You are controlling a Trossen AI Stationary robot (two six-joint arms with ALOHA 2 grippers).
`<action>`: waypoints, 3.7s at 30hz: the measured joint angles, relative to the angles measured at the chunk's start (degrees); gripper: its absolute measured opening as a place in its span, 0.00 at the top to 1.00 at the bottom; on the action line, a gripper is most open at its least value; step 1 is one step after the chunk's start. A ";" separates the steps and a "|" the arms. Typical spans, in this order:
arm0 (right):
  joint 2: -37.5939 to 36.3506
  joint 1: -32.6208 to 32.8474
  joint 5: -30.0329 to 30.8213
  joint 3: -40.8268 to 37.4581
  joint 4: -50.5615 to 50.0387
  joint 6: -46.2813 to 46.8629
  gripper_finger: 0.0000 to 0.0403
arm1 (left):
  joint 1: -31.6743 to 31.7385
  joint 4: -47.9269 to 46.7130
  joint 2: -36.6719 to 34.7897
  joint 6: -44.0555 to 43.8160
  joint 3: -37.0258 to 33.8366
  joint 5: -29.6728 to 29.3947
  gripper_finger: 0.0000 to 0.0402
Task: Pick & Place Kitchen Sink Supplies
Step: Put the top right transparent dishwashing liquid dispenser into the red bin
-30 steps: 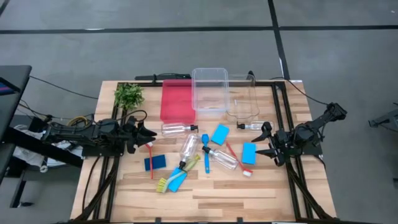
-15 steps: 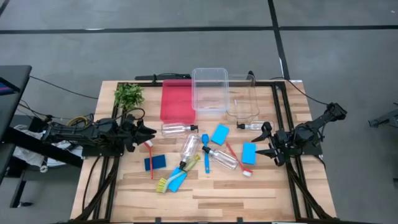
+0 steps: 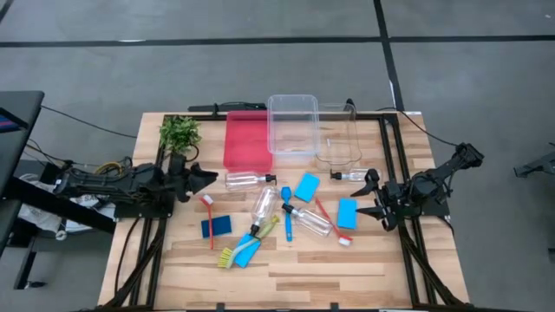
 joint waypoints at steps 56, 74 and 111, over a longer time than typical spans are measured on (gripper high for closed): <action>46.70 -3.69 10.90 64.28 -69.21 30.87 0.44 | 2.28 -31.16 29.16 29.05 31.95 15.40 0.69; 62.91 -3.63 10.40 64.26 -65.75 32.09 0.44 | 2.23 -29.43 35.98 33.29 31.93 15.39 0.69; 81.39 -5.97 11.42 64.28 -84.58 32.30 0.45 | 2.25 -25.81 35.94 32.62 31.91 15.43 0.69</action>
